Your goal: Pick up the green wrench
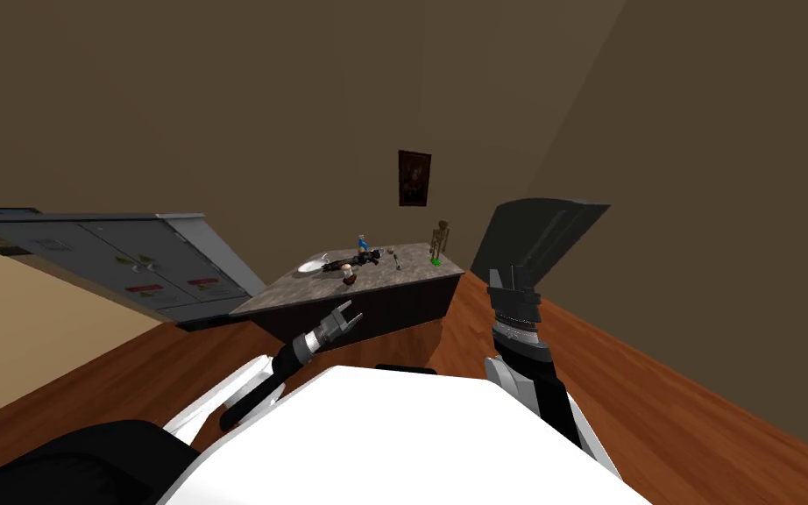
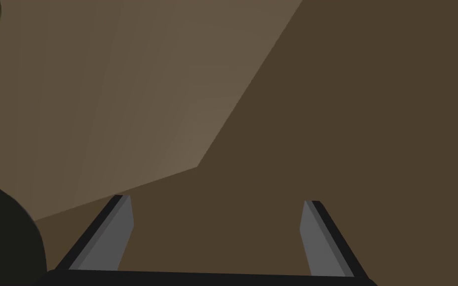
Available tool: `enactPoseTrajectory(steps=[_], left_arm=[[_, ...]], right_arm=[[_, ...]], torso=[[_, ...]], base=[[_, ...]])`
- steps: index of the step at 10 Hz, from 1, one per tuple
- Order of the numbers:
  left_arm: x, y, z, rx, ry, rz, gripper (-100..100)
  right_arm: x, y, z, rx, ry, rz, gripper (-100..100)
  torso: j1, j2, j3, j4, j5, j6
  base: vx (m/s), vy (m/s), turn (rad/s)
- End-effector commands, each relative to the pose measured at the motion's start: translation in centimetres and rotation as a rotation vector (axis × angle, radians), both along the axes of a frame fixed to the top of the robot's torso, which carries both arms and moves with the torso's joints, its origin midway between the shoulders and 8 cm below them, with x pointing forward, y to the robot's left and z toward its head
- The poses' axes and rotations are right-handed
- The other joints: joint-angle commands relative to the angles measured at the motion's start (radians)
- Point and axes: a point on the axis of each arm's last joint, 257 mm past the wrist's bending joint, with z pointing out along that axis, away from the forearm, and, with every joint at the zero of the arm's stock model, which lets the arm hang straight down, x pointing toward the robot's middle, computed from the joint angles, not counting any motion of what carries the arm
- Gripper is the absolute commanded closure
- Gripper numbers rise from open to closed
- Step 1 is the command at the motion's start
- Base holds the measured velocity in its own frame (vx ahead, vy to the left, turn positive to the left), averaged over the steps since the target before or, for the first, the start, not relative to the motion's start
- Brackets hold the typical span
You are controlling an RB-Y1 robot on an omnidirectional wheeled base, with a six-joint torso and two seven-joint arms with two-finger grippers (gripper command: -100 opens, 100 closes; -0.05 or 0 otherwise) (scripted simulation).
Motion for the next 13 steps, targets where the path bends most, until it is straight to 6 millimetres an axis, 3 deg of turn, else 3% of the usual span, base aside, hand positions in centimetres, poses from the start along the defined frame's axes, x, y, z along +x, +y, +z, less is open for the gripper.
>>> enactPoseTrajectory(steps=[1, 2, 3, 4, 5, 6, 7, 8, 9, 10, 11, 12, 13], left_arm=[[-0.1, 1.1, -0.8, 0.087, 0.001, -0.02, -100], [-0.7, 3.0, -2.6, 0.205, 0.006, -0.027, -100], [-0.7, 3.2, -2.6, 0.228, 0.008, -0.043, -100], [-1.4, 5.5, -4.2, 0.348, 0.016, -0.052, -100], [-1.4, 5.6, -4.1, 0.37, 0.017, -0.068, -100], [-2.1, 8.2, -5.5, 0.49, 0.026, -0.082, -100], [-2.1, 8.4, -5.5, 0.511, 0.026, -0.096, -100], [-3.0, 11.2, -6.7, 0.63, 0.042, -0.117, -100], [-3.0, 11.3, -6.6, 0.649, 0.038, -0.129, -100], [-4.0, 14.2, -7.7, 0.764, 0.058, -0.156, -100], [-4.0, 14.3, -7.6, 0.782, 0.054, -0.168, -100], [-5.2, 17.2, -8.6, 0.896, 0.074, -0.201, -100], [-5.1, 17.4, -8.4, 0.908, 0.074, -0.212, -100]], right_arm=[[0.0, 0.0, 0.0, 0.0, 0.0, 0.0, 0], [0.0, 0.0, 0.0, 0.0, 0.0, 0.0, 0], [0.0, 0.0, 0.0, 0.0, 0.0, 0.0, 0], [0.0, 0.0, 0.0, 0.0, 0.0, 0.0, 0], [0.0, 0.0, 0.0, 0.0, 0.0, 0.0, 0], [0.0, 0.0, 0.0, 0.0, 0.0, 0.0, 0], [0.0, 0.0, 0.0, 0.0, 0.0, 0.0, 0], [0.0, 0.0, 0.0, 0.0, 0.0, 0.0, 0], [0.0, 0.0, 0.0, 0.0, 0.0, 0.0, 0], [0.0, 0.0, 0.0, 0.0, 0.0, 0.0, 0], [0.0, 0.0, 0.0, 0.0, 0.0, 0.0, 0], [0.0, 0.0, 0.0, 0.0, 0.0, 0.0, 0], [0.0, 0.0, 0.0, 0.0, 0.0, 0.0, 0]], torso=[[0.0, 0.0, 0.0, 0.0, 0.0, 0.0], [0.0, -0.001, 0.0, 0.0, 0.0, -0.001], [0.0, -0.001, -0.001, 0.0, 0.0, 0.0], [-0.001, -0.002, -0.001, 0.0, 0.0, -0.001], [-0.002, -0.003, -0.002, -0.001, 0.0, 0.0], [-0.001, -0.004, -0.002, -0.001, 0.0, -0.001], [-0.002, -0.005, -0.003, -0.001, 0.0, 0.0], [-0.001, -0.005, -0.003, -0.001, 0.0, -0.001], [-0.002, -0.006, -0.004, -0.001, -0.001, 0.0], [-0.002, -0.007, -0.004, -0.001, 0.0, -0.001], [-0.002, -0.008, -0.005, -0.002, -0.001, 0.0], [-0.002, -0.008, -0.005, -0.002, -0.001, -0.001], [-0.003, -0.009, -0.005, -0.002, -0.001, 0.0]], base=[[-0.064, -0.017, -0.17], [-0.054, -0.033, -0.35], [-0.038, -0.032, -0.171], [-0.027, -0.057, -0.342], [-0.018, -0.042, -0.201], [-0.003, -0.055, -0.343], [0.007, -0.037, -0.199], [0.022, -0.064, -0.333], [0.029, -0.049, -0.22], [0.048, -0.064, -0.394], [0.046, -0.051, -0.261], [0.066, -0.076, -0.416], [0.058, -0.051, -0.226]])
